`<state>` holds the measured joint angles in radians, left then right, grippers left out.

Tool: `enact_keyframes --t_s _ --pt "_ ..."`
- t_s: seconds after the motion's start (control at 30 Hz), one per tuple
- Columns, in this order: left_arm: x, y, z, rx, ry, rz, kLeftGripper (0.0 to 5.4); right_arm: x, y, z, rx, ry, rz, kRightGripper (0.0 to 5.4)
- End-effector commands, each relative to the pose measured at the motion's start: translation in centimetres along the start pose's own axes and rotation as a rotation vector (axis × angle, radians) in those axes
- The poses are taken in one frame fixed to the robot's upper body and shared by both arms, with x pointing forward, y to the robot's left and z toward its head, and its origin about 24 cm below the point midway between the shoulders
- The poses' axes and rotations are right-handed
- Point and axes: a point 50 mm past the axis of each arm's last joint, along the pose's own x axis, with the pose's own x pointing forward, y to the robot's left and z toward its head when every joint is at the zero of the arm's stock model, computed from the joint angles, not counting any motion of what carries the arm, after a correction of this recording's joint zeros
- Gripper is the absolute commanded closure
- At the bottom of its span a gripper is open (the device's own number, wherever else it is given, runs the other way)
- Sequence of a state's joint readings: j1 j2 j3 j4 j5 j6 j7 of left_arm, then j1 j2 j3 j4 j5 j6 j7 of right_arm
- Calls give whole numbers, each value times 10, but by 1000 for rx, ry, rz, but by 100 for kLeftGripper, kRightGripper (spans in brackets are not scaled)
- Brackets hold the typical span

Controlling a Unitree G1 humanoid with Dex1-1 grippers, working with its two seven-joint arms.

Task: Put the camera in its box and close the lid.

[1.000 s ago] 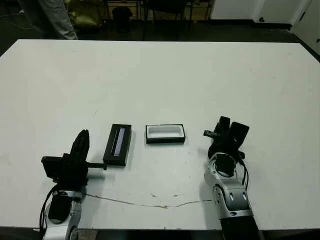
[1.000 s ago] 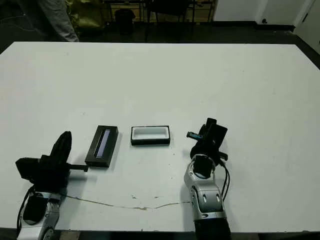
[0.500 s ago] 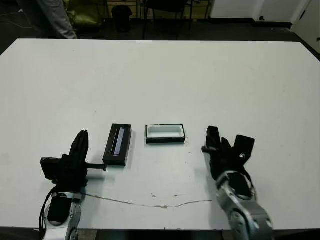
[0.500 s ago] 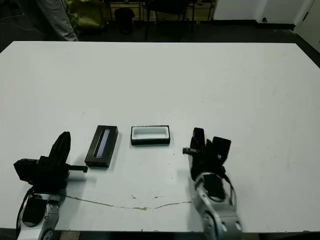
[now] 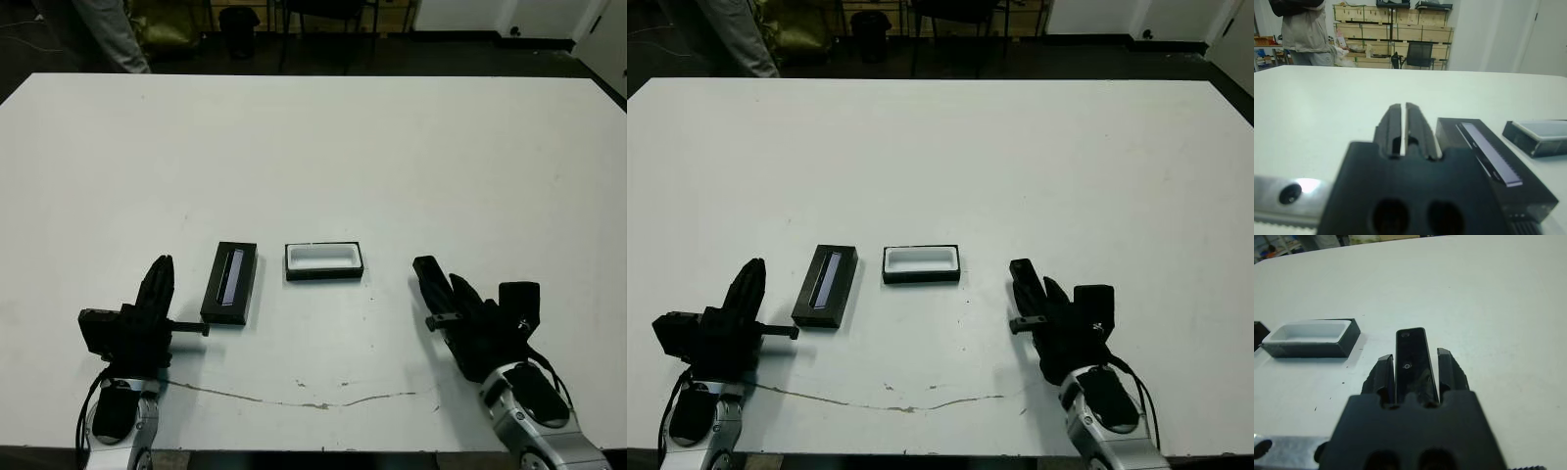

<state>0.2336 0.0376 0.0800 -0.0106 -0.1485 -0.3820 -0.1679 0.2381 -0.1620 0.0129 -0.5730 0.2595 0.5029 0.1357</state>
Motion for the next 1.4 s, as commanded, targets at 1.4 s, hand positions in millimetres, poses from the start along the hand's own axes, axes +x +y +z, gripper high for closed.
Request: enact_keyframes --t_s 1.4 --pt "-15 -6 -14 18 81 23 540 114 6 119 -523 76 1042 454"
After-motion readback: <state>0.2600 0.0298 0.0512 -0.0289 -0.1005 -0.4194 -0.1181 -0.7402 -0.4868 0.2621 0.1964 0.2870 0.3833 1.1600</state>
